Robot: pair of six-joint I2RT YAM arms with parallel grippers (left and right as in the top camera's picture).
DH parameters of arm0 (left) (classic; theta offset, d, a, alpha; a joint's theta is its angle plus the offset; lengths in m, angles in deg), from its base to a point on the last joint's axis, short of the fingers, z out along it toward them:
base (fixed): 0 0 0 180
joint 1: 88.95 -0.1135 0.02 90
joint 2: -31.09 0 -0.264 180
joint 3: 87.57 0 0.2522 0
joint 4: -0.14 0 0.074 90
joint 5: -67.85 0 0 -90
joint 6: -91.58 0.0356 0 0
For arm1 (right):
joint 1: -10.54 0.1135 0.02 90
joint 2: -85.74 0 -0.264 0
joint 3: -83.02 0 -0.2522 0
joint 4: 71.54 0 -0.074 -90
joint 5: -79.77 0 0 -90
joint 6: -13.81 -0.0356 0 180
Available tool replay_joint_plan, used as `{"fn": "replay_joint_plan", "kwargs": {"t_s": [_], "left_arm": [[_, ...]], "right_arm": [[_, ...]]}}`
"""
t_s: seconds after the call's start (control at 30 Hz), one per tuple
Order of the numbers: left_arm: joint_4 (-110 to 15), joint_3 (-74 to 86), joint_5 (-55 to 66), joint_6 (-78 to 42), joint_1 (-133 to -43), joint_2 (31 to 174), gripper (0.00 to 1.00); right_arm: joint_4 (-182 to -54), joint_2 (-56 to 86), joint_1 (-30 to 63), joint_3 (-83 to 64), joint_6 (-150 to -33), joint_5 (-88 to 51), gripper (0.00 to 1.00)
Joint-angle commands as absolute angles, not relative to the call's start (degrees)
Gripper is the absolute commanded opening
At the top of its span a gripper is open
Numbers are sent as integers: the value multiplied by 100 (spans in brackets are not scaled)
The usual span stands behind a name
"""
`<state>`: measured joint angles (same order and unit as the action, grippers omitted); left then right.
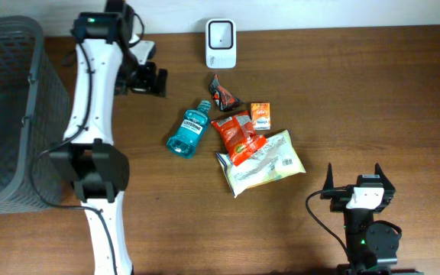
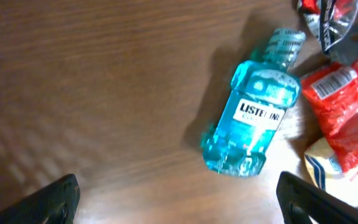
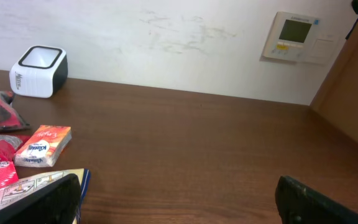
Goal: Scan the item barcode
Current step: 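Withdraw the left gripper back toward the basket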
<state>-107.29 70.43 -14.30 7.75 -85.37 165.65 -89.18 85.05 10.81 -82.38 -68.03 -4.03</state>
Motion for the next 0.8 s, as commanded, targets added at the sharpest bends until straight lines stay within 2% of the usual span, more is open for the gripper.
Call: {"fn": "replay_joint_plan", "kwargs": {"t_s": [0.0, 0.53, 0.77], "left_arm": [[-10858, 7240, -1185, 701, -8627, 15770, 99], [-11035, 6969, -1187, 725, -8629, 14362, 99], [-11035, 6969, -1185, 721, -8627, 14270, 99]], "right_arm": [[-8933, 8538, 1129, -8290, -6761, -353, 98], [-8933, 8538, 1129, -8290, -6761, -353, 98], [-8933, 8538, 1129, -8290, -6761, -353, 98]]}}
